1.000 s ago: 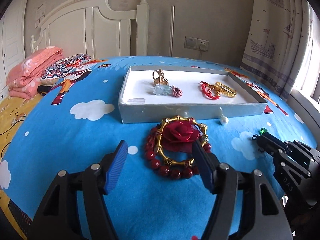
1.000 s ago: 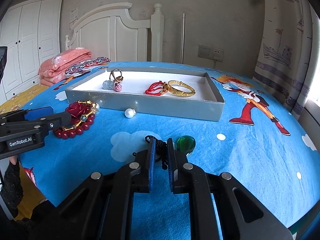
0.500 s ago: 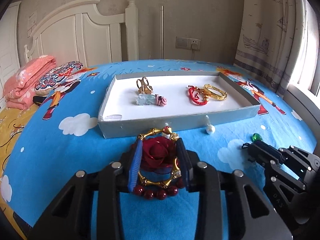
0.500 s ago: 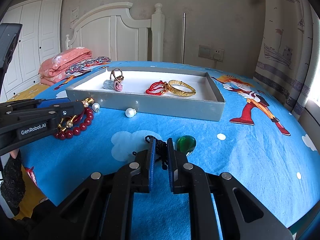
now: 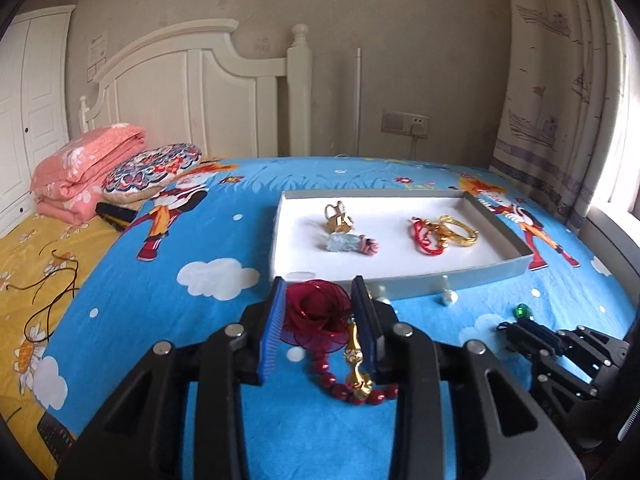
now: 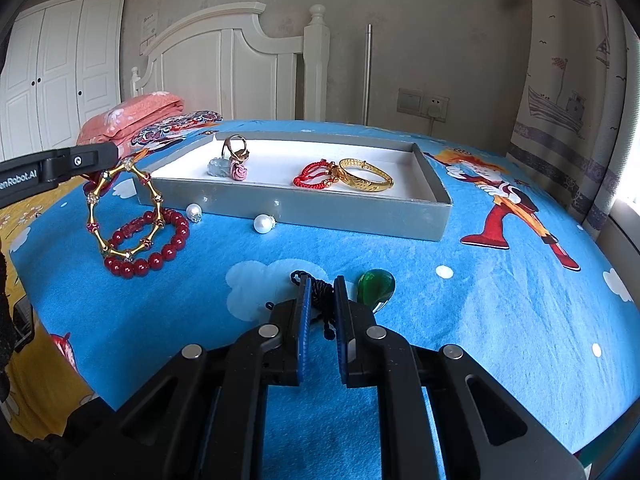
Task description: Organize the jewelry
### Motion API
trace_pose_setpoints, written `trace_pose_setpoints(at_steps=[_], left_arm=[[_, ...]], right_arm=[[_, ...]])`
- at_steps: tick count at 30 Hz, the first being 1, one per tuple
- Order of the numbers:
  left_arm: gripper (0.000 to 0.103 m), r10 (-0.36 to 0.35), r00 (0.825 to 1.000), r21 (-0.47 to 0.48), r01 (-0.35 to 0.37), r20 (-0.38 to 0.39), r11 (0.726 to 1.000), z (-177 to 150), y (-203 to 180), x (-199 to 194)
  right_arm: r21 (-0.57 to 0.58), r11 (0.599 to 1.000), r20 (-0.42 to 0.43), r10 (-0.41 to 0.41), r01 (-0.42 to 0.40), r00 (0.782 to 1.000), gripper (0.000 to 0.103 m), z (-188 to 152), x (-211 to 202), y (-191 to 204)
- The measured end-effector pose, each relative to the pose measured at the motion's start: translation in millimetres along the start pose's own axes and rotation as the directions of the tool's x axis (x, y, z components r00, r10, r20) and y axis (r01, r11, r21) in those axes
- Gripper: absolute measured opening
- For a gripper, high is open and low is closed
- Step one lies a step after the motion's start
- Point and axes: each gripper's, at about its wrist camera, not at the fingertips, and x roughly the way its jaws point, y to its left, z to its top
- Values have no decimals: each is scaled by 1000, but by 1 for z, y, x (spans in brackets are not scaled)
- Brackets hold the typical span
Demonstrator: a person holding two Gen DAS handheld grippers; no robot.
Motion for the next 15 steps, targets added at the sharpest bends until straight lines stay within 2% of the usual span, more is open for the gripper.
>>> trace_pose_setpoints(at_steps=[4, 5, 8, 12, 15], left_arm=[[34, 43, 998, -71, -46, -54, 996, -10, 23, 13], [35, 46, 997, -73, -50, -55, 996, -11, 25, 13], [46, 56, 998, -60, -58, -38, 996, -14, 26, 9], [51, 56, 997, -88, -60, -47, 994, -17, 32, 10], [51, 85, 994, -87, -91, -69, 992, -19, 38, 16]], right_arm=[[-1, 1000, 0, 0, 0, 1000, 11, 0, 0, 0], [-3, 1000, 0, -1, 1, 1000, 11, 0, 0, 0], [-3, 1000, 1, -3, 3, 1000, 12, 0, 1, 1], [-4, 1000, -1, -2, 2, 1000, 12, 1, 1, 1], [-5, 1000, 0, -5, 5, 1000, 12, 1, 1, 3]])
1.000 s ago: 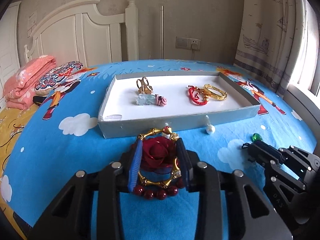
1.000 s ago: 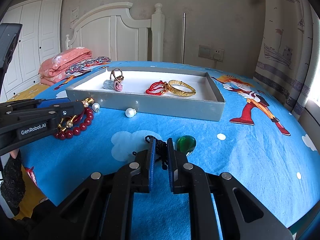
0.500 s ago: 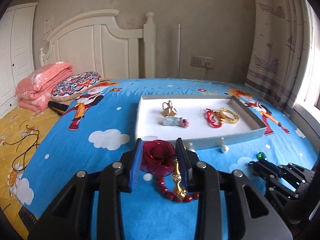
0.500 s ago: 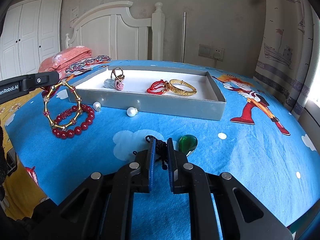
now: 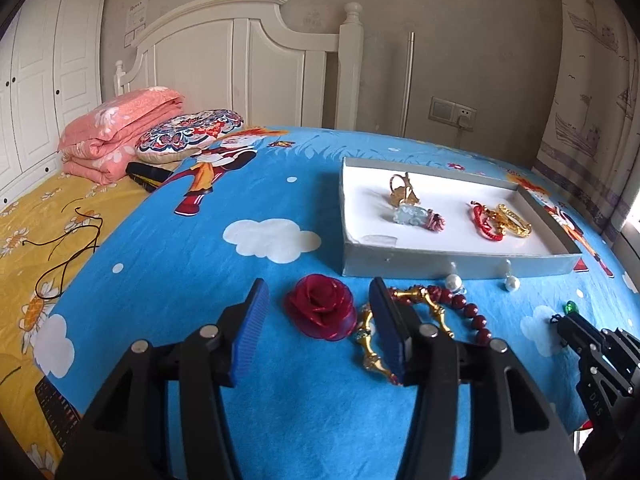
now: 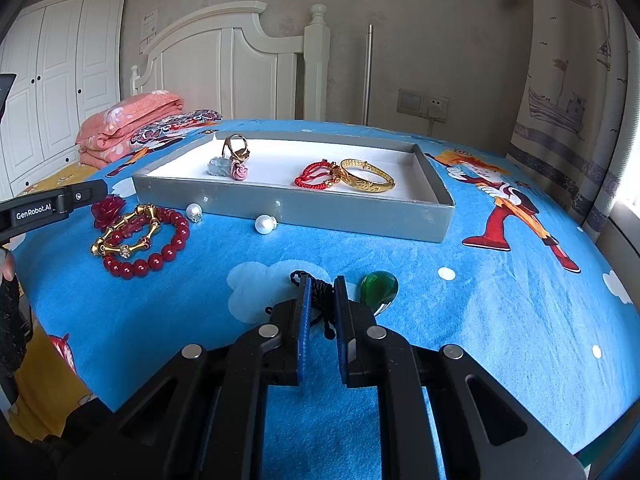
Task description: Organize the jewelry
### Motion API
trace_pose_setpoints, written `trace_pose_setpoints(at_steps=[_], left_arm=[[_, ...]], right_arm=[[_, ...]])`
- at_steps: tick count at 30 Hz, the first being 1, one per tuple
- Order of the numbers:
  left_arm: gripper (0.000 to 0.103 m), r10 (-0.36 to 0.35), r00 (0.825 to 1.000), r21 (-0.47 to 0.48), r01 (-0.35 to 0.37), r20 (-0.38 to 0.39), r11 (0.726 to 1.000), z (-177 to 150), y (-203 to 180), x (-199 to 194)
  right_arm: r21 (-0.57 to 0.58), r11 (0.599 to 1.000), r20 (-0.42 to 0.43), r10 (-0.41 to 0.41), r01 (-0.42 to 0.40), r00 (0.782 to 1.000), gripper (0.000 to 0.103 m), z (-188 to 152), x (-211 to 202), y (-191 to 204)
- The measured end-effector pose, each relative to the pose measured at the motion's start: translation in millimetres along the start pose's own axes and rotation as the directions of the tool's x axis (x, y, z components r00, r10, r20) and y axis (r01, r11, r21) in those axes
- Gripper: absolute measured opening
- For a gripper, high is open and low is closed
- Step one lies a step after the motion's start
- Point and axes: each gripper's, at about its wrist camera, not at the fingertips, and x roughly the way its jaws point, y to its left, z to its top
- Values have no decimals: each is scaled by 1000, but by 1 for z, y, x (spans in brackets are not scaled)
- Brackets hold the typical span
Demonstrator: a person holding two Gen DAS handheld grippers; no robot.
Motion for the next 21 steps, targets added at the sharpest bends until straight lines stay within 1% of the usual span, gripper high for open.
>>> trace_pose_setpoints(at_steps=[3, 5, 7, 8, 9, 14, 21], left_arm=[[51, -4, 998, 6, 5, -58, 1000, -1, 2, 15], [51, -11, 997, 9, 12, -79, 1000, -1, 2, 24], [51, -2, 996, 16, 3, -87, 1000, -1, -1, 30], [50, 2, 996, 14, -1, -88, 1000, -1, -2, 32], [44, -4, 996, 4, 4, -89, 1000, -1, -1, 33], [43, 8, 999, 4, -8, -47, 1000, -6, -1, 25], [43, 1, 1000, 34, -2, 31, 999, -8, -12, -14]], right_arm=[[0, 1000, 0, 0, 0, 1000, 12, 0, 0, 0], [-1, 1000, 0, -2, 2, 1000, 12, 0, 0, 0], [-4, 1000, -1, -5, 5, 1000, 12, 0, 1, 1], [-7, 1000, 0, -7, 7, 1000, 12, 0, 1, 1], [-10, 1000, 1, -8, 8, 1000, 12, 0, 1, 1], [-18, 1000, 16, -2, 2, 1000, 11, 1, -2, 4], [-36, 999, 72, -1, 4, 997, 11, 9, -23, 13]])
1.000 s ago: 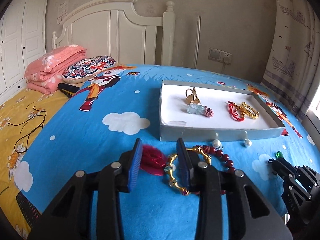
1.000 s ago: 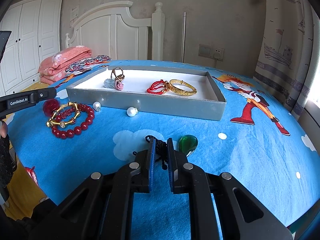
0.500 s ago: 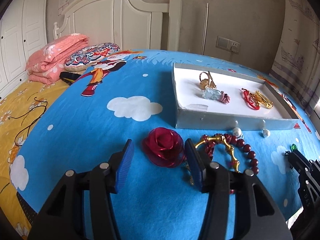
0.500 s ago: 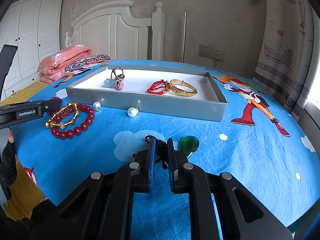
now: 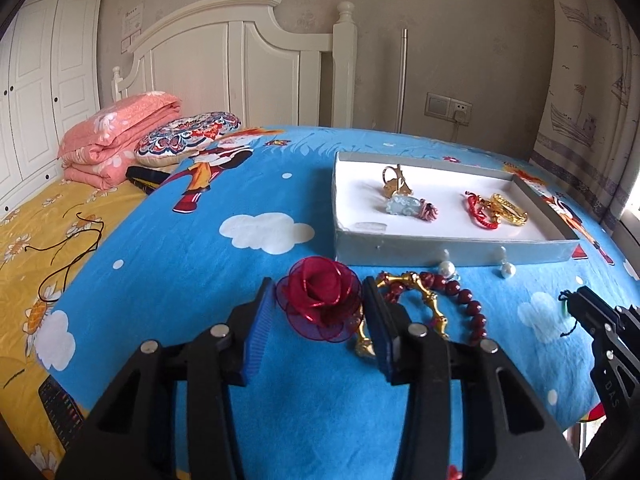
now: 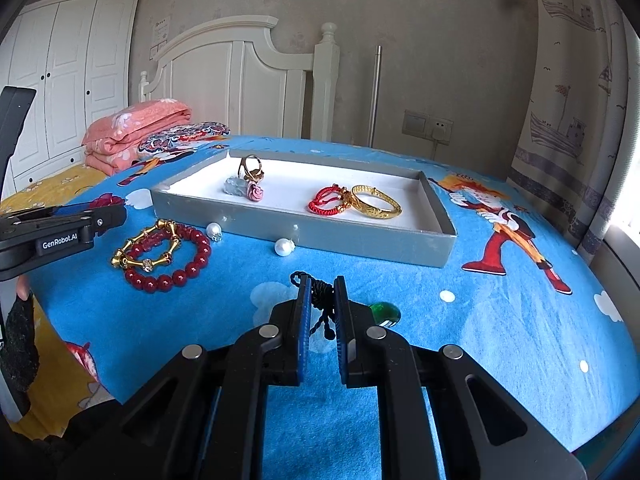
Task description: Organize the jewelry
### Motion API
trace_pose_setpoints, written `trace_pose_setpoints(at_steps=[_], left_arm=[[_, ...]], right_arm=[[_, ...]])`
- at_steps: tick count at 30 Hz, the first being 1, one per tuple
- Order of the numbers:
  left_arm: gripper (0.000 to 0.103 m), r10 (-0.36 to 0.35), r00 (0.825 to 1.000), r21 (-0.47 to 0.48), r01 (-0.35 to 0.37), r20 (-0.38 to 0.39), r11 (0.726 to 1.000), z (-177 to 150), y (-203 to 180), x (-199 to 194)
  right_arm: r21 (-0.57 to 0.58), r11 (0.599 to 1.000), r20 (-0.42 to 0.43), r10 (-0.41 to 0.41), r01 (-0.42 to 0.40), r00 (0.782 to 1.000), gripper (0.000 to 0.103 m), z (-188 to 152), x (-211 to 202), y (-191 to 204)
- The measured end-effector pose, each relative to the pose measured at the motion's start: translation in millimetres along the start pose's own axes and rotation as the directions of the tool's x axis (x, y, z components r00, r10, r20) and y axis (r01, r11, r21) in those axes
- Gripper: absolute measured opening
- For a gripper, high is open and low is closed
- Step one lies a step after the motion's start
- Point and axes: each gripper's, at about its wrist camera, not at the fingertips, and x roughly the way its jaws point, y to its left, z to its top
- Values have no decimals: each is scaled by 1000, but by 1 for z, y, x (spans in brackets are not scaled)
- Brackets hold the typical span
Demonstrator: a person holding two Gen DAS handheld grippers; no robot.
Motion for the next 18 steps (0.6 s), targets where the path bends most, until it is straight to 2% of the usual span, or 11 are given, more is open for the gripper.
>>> trace_pose_setpoints(at_steps=[10, 18], left_arm=[[43, -102, 993, 57, 99, 53, 993, -4, -33, -44], [43, -118, 992, 83, 113, 52, 990, -11, -47, -49]], right_arm=[[-17, 1000, 59, 1, 0, 998, 11, 14, -26, 5], [-20, 1000, 78, 1, 1, 997, 11, 18, -35, 6]])
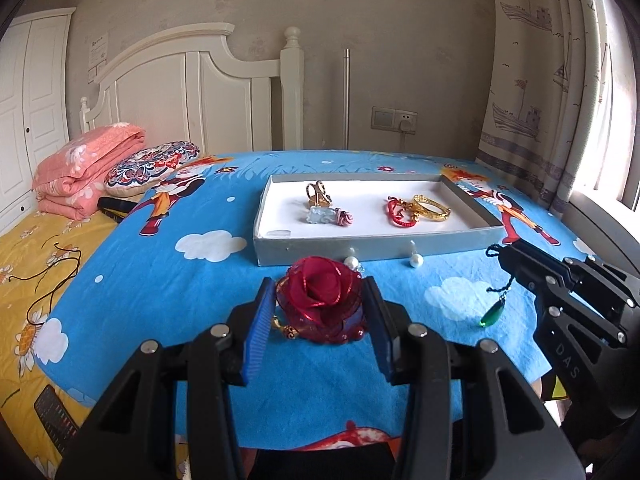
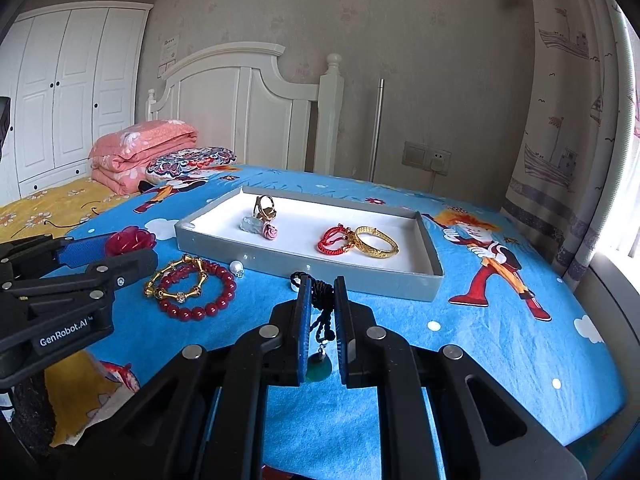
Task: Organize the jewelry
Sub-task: 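Drop the red rose in tray with left tool while right tool drops green-stone cord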
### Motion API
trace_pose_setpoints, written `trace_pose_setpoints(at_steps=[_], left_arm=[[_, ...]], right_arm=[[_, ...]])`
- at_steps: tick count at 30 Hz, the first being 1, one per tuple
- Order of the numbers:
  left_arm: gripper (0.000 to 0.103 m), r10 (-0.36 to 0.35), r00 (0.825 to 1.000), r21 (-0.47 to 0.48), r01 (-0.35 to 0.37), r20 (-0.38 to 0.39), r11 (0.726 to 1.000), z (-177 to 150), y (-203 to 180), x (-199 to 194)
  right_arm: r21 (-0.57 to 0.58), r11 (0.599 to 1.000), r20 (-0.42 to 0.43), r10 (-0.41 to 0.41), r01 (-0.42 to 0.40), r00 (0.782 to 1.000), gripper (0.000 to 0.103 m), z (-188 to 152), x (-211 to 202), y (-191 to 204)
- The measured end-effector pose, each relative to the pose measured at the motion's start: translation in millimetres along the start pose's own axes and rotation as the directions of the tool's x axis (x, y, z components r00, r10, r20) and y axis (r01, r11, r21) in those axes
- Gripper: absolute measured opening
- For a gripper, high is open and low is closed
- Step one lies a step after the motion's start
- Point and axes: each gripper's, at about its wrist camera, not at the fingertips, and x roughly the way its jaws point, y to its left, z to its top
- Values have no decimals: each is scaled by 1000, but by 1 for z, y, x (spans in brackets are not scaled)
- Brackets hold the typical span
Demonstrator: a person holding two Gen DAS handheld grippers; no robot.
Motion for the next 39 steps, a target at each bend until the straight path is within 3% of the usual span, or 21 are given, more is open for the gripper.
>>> trace_pose_setpoints(at_steps=[8, 17, 28, 39], left_arm=[[43, 4, 1000, -1, -4, 2, 1000, 3, 2, 3], [43, 5, 999, 29, -7, 50, 1000, 46, -8, 22], [43, 38, 999, 11, -37, -37, 999, 103, -6, 103], [46, 63, 988, -23, -67, -138, 998, 126, 0, 173]], right_arm=[[7, 1000, 12, -3, 3, 1000, 11, 11, 1, -5], [-23, 1000, 60, -13, 15, 998, 11, 53, 18, -9], [-2, 1000, -26, -4, 3, 1000, 11, 100, 106, -33], [84, 996, -168, -4, 19, 986, 14, 106, 185, -51]])
